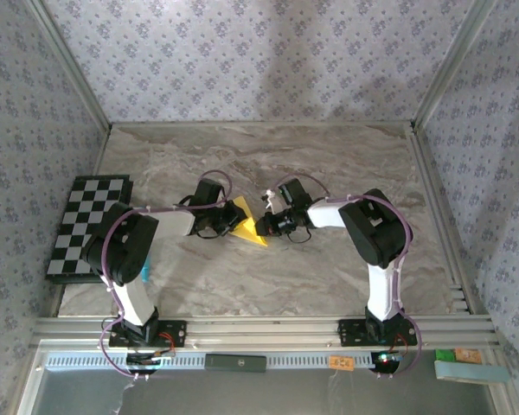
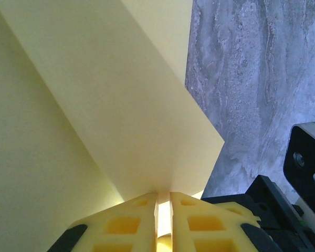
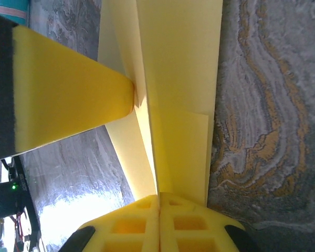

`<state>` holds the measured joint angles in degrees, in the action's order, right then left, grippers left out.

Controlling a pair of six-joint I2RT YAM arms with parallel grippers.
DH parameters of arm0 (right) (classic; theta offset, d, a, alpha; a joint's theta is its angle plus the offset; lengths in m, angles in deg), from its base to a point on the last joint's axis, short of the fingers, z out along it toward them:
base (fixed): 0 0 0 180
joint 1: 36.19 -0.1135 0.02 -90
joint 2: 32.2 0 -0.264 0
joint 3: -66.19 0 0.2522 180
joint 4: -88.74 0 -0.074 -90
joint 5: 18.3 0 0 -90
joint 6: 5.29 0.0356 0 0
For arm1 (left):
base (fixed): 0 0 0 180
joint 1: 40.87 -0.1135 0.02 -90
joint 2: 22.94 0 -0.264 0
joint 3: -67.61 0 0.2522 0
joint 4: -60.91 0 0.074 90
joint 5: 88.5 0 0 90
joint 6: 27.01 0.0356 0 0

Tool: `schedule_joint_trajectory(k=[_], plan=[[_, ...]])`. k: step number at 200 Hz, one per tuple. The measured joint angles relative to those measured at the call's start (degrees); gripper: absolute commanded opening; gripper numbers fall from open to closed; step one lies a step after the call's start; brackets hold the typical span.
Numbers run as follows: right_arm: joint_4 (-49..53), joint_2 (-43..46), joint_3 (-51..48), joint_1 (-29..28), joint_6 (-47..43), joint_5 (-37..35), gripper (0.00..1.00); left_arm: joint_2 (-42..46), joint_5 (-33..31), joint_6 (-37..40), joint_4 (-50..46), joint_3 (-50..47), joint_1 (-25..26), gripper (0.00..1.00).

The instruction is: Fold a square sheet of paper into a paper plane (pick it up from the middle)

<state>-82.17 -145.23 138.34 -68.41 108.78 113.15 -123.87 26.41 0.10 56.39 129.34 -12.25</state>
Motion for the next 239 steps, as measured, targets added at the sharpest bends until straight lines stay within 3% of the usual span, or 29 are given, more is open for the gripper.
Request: schedule_joint_trajectory(k=[64,160,239], plan=[[-0.46,-0.46,0.00,0.57,1.01,1.46,0.07,-0.61,0.85,0.09,0.31,0.61,0.00,0.14],[0.24,-0.17,0.33,0.66,0.52,2.47,0.20,-2.38,0.72,-0.66,0.33,1.81,-0.11,0.12],[4.42,1.55,0.33,0.87,-3.02,-0.09,0.20,-2.45,-0.07,-1.25,-0.24,2.25,-0.22,0.12]])
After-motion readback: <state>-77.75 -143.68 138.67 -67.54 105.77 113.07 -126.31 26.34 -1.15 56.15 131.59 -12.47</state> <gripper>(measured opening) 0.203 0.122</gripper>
